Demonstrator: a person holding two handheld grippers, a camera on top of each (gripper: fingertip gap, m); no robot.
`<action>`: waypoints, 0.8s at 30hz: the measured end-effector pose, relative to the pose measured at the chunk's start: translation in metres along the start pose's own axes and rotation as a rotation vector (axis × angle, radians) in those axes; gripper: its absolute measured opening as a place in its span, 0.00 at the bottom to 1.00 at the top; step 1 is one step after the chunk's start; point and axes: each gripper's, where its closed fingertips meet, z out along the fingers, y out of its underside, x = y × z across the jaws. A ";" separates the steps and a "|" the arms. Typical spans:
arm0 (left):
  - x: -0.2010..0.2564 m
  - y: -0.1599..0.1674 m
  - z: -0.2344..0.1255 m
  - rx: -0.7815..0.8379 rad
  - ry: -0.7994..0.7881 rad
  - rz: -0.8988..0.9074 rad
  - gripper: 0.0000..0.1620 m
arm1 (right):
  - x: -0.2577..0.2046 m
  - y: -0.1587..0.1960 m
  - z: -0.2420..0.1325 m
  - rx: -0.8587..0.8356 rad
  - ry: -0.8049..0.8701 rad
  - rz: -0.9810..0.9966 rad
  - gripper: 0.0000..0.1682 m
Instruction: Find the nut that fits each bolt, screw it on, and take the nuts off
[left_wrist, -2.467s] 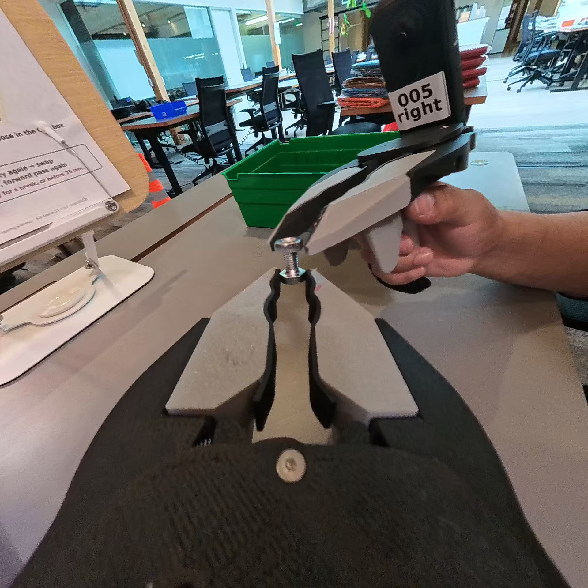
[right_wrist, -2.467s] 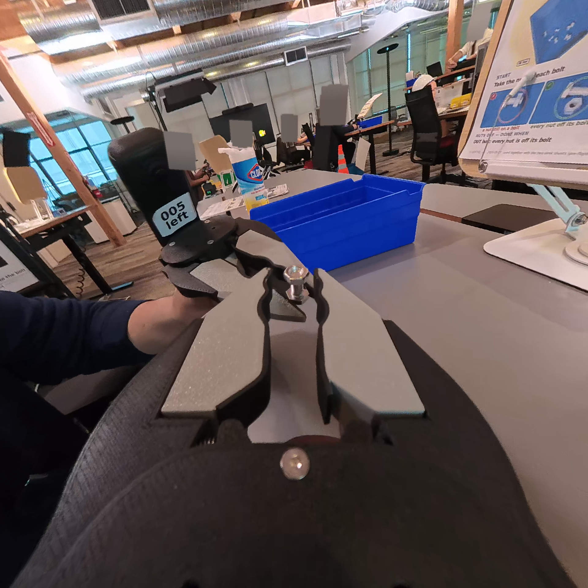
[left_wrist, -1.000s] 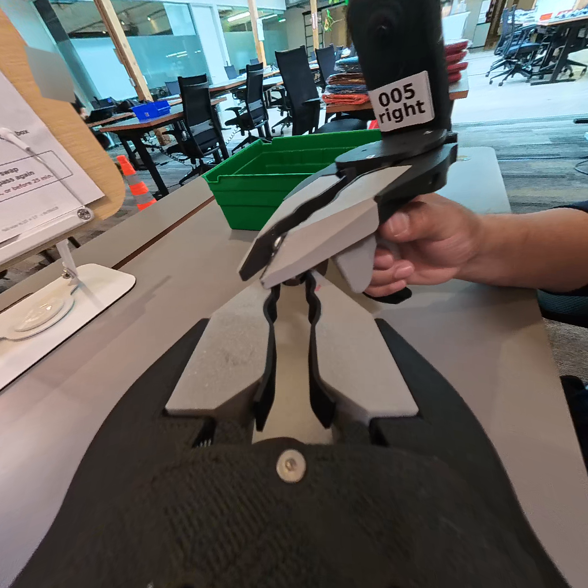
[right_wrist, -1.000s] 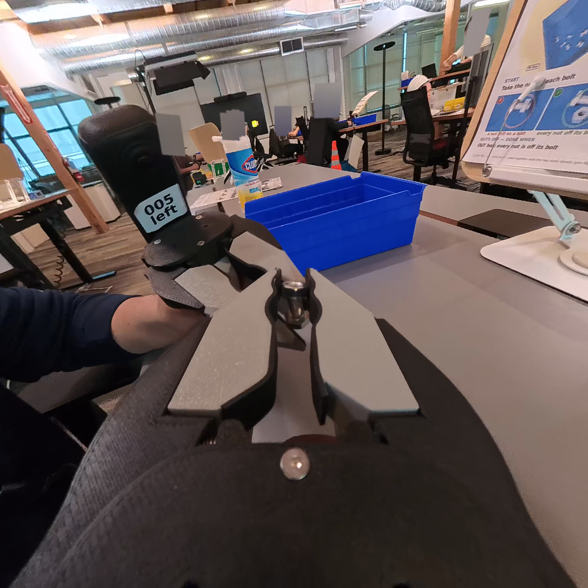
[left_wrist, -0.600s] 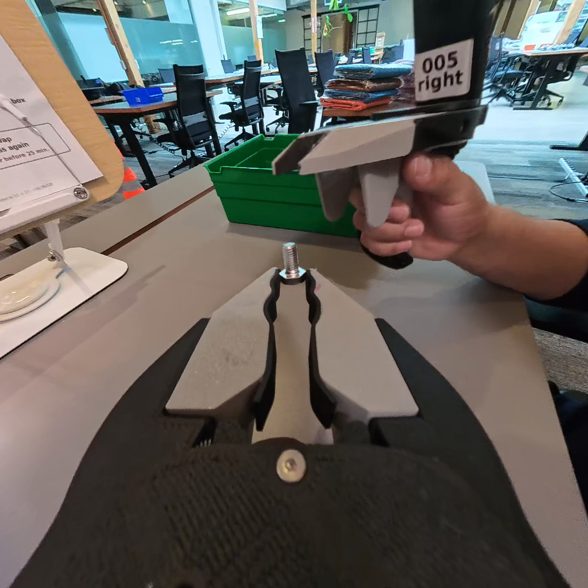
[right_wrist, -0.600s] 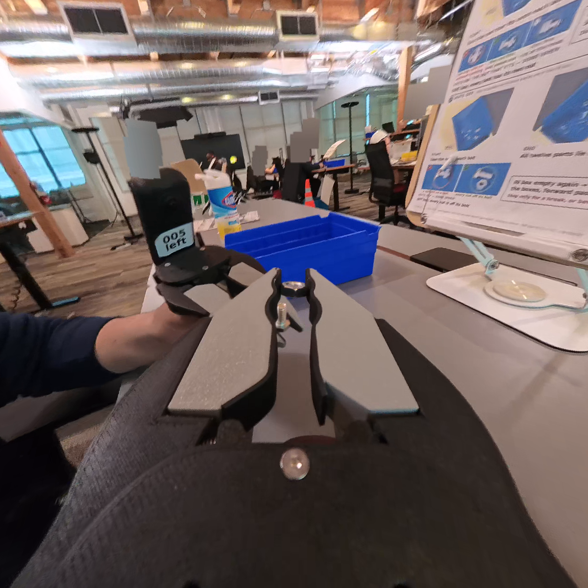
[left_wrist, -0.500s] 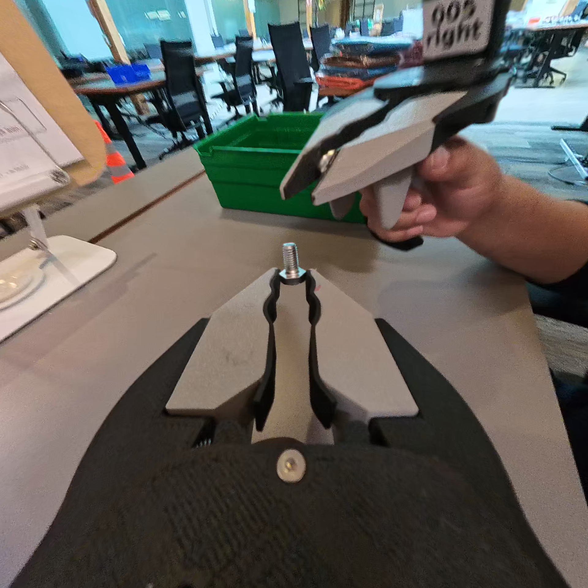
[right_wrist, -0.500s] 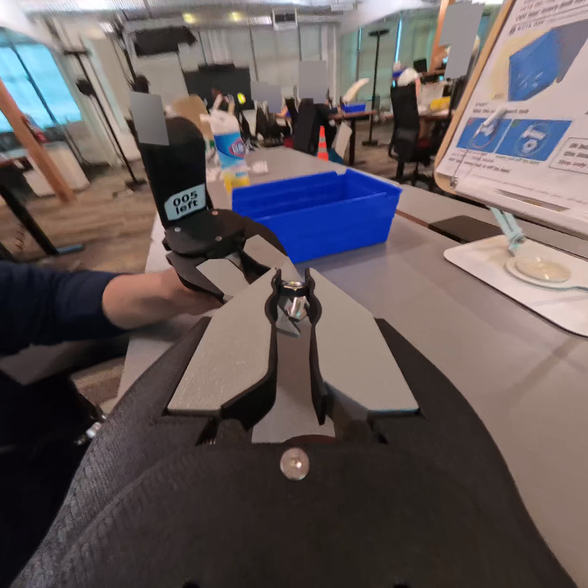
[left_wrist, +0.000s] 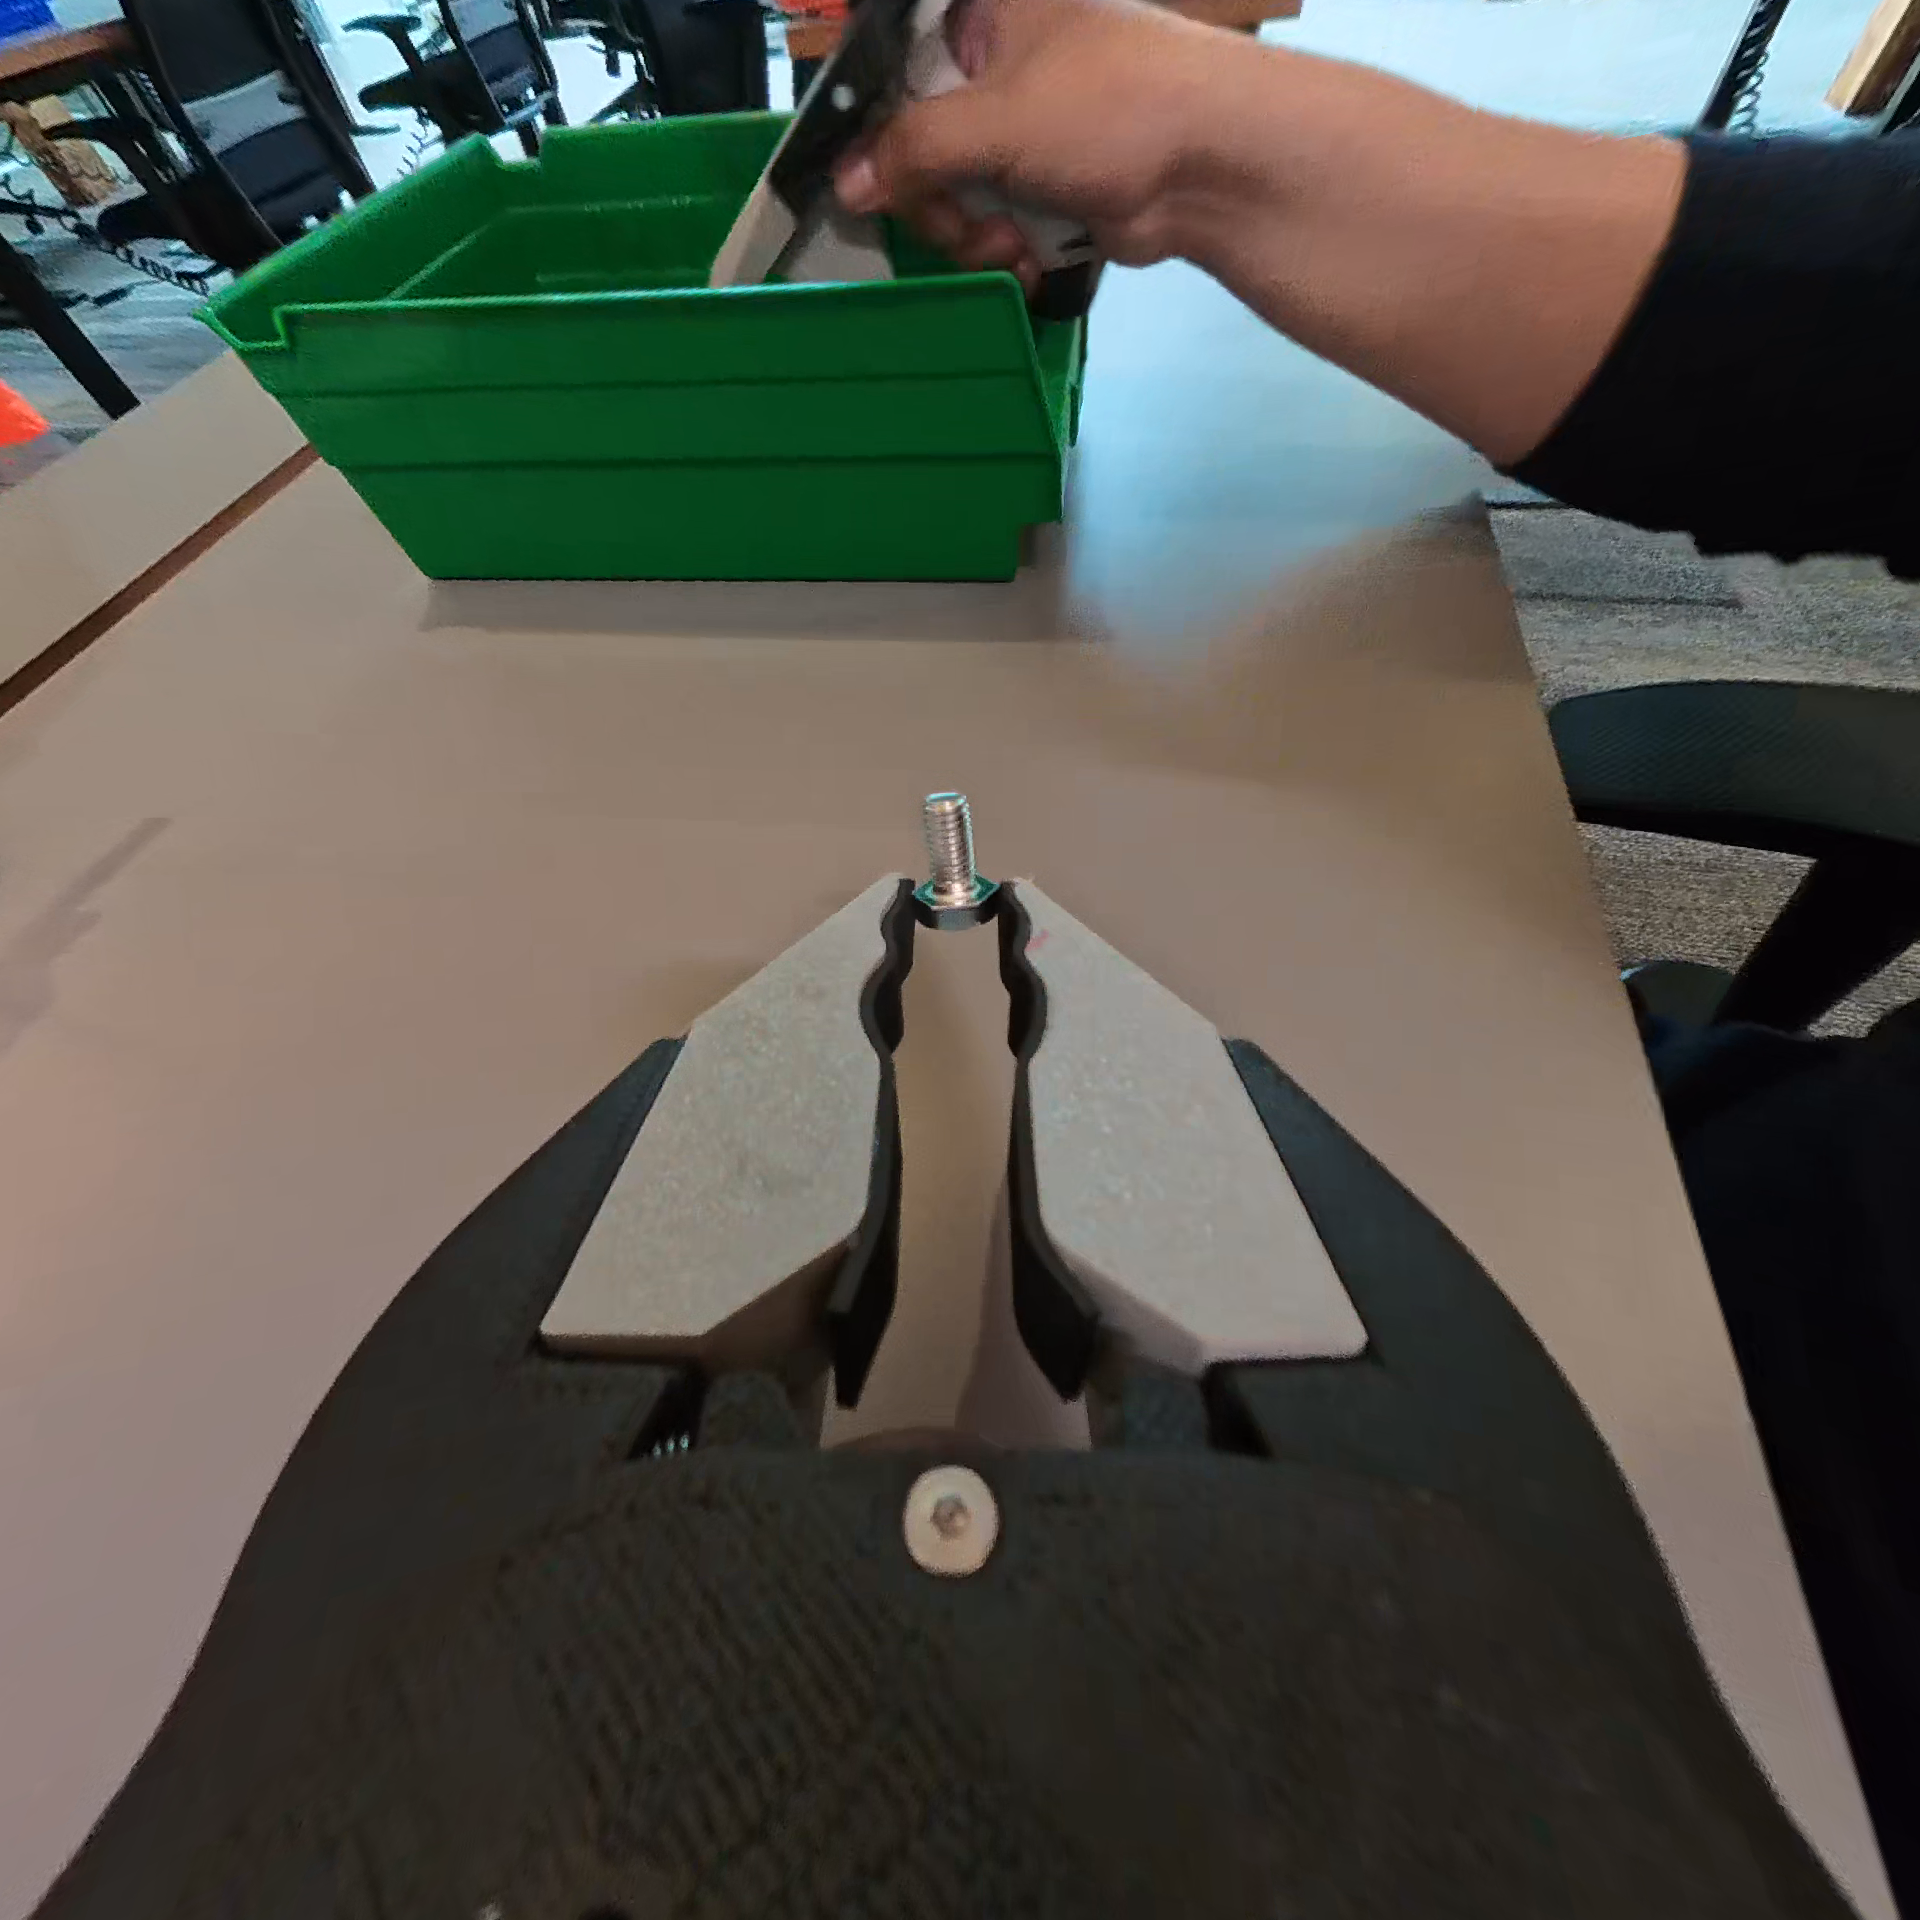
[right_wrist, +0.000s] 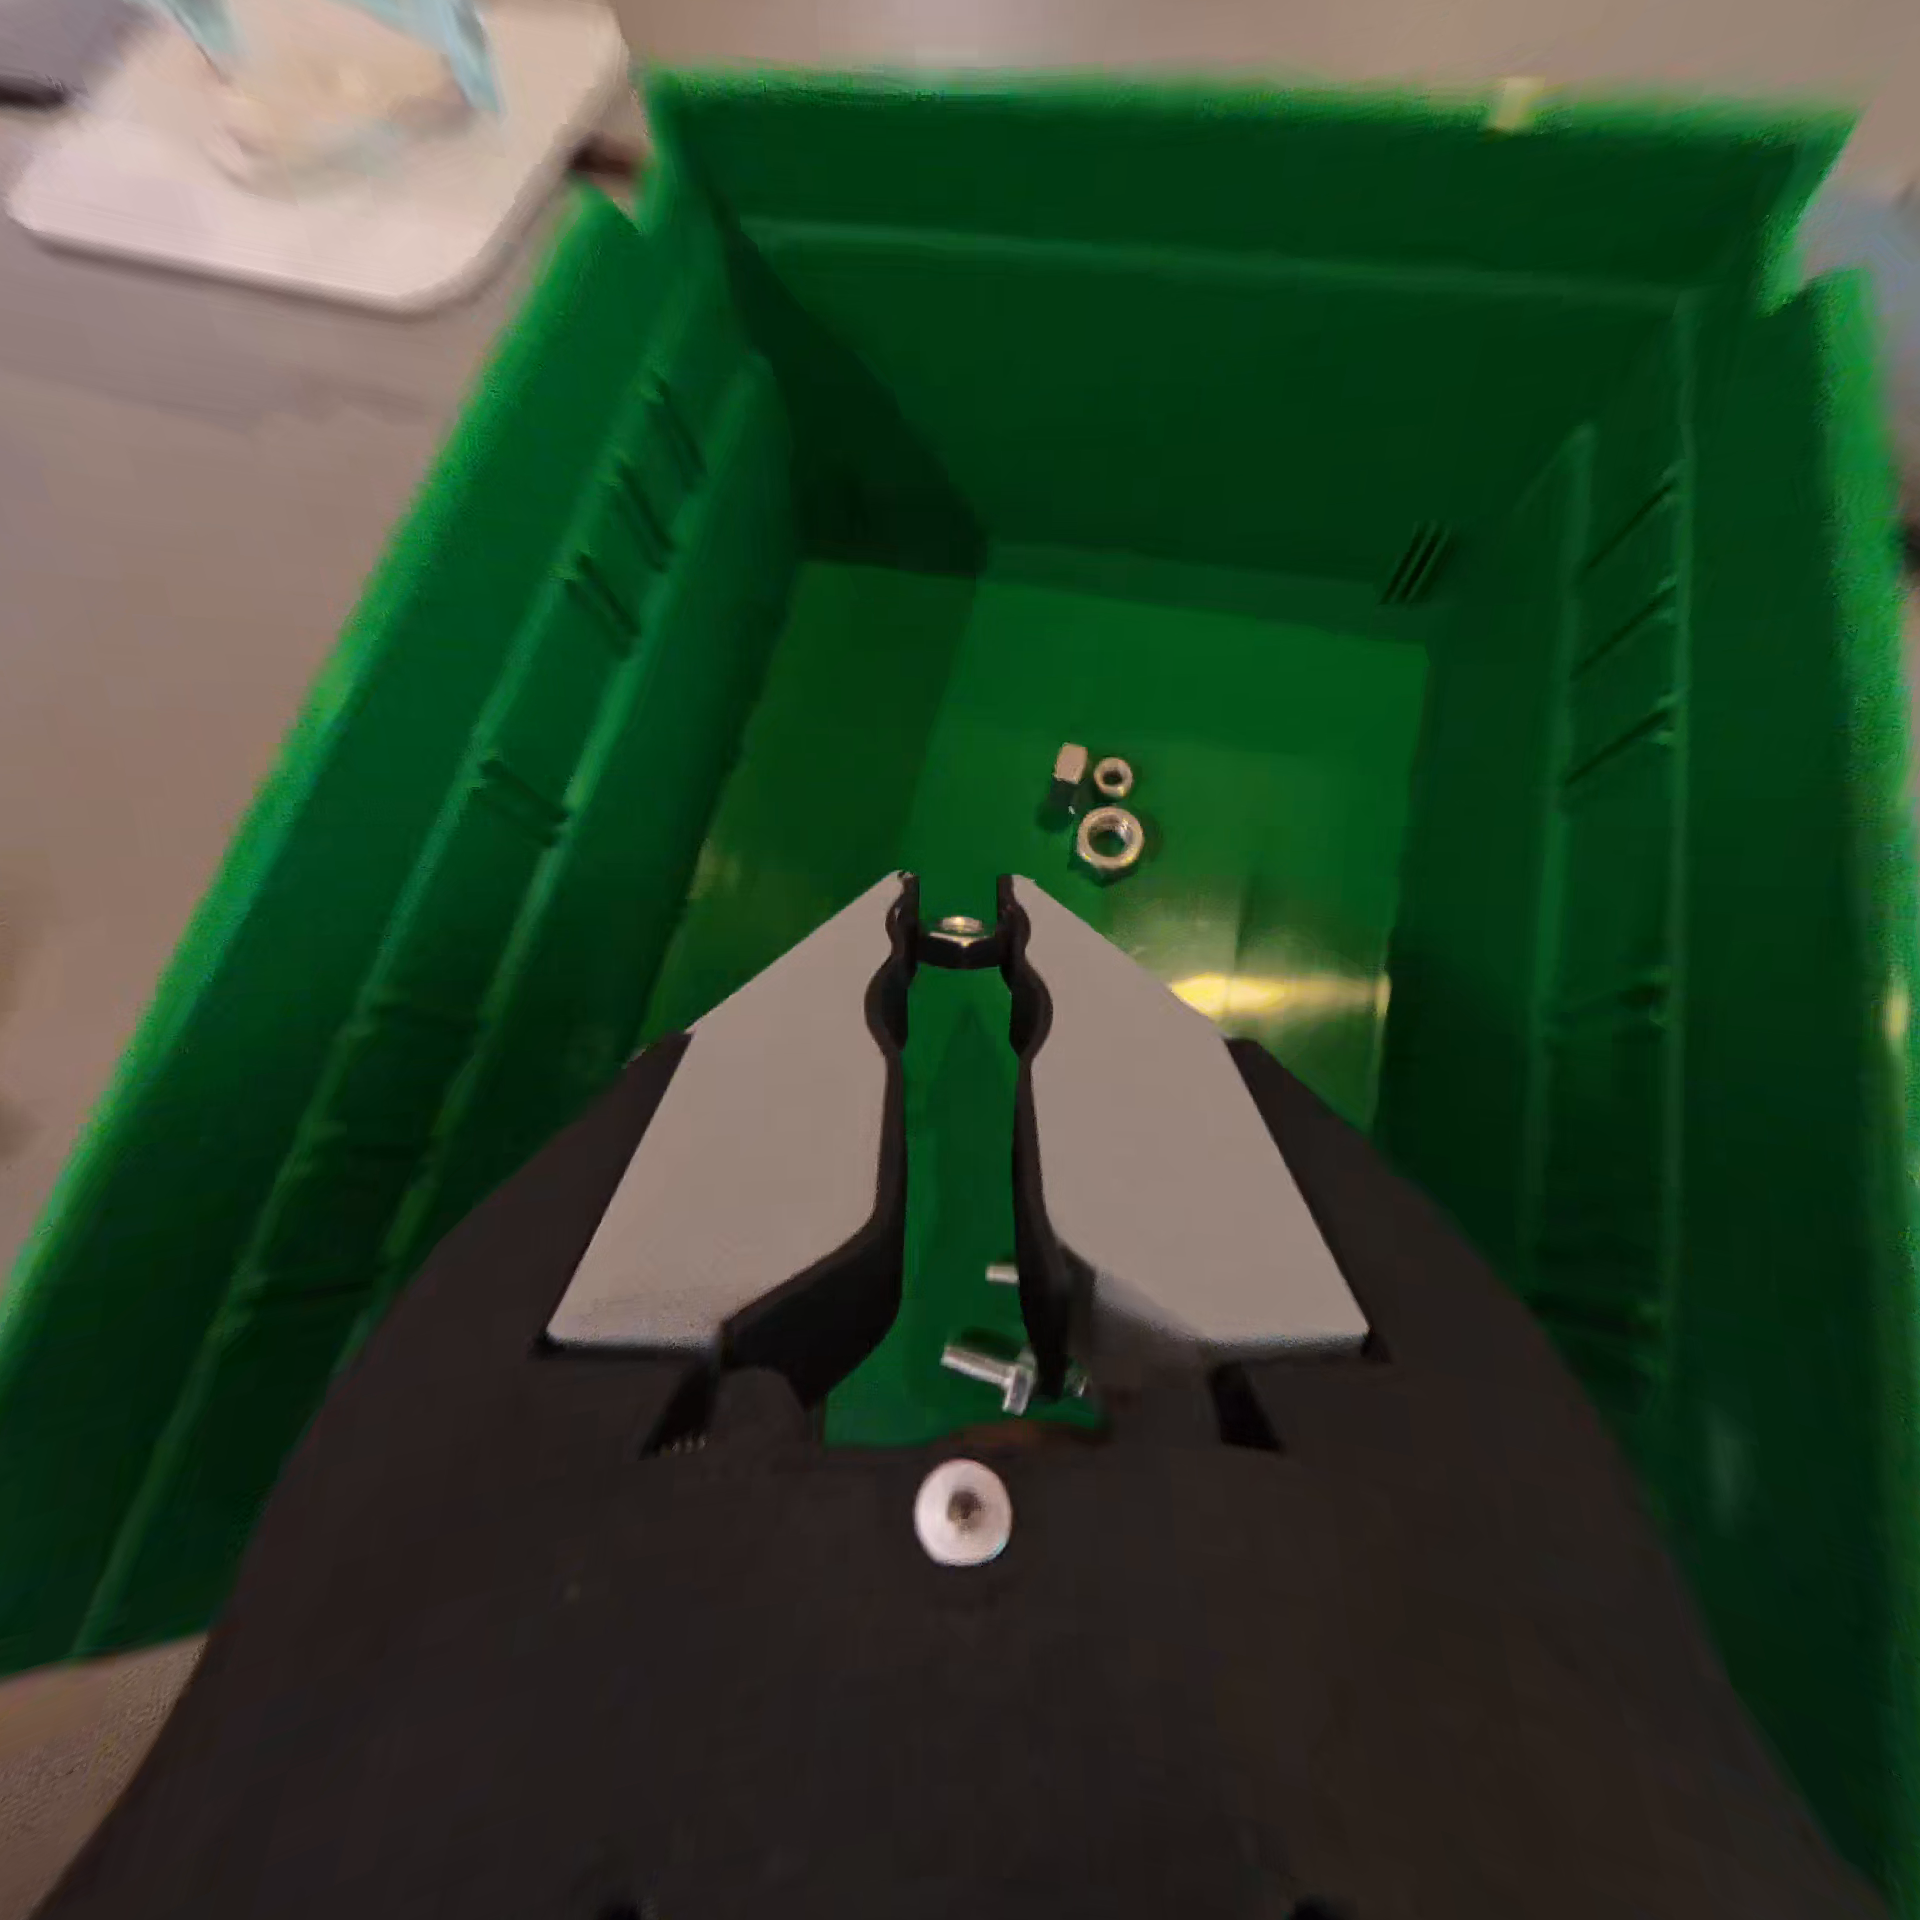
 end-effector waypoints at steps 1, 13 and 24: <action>-0.001 0.002 0.001 -0.005 -0.002 -0.002 0.09 | 0.004 -0.002 0.010 -0.030 -0.001 0.004 0.07; -0.006 0.001 -0.002 0.006 -0.014 -0.024 0.08 | 0.008 -0.003 0.052 -0.271 0.100 -0.113 0.20; -0.008 0.001 0.000 0.003 -0.052 0.006 0.08 | -0.272 0.003 -0.087 0.122 -0.490 -0.416 0.12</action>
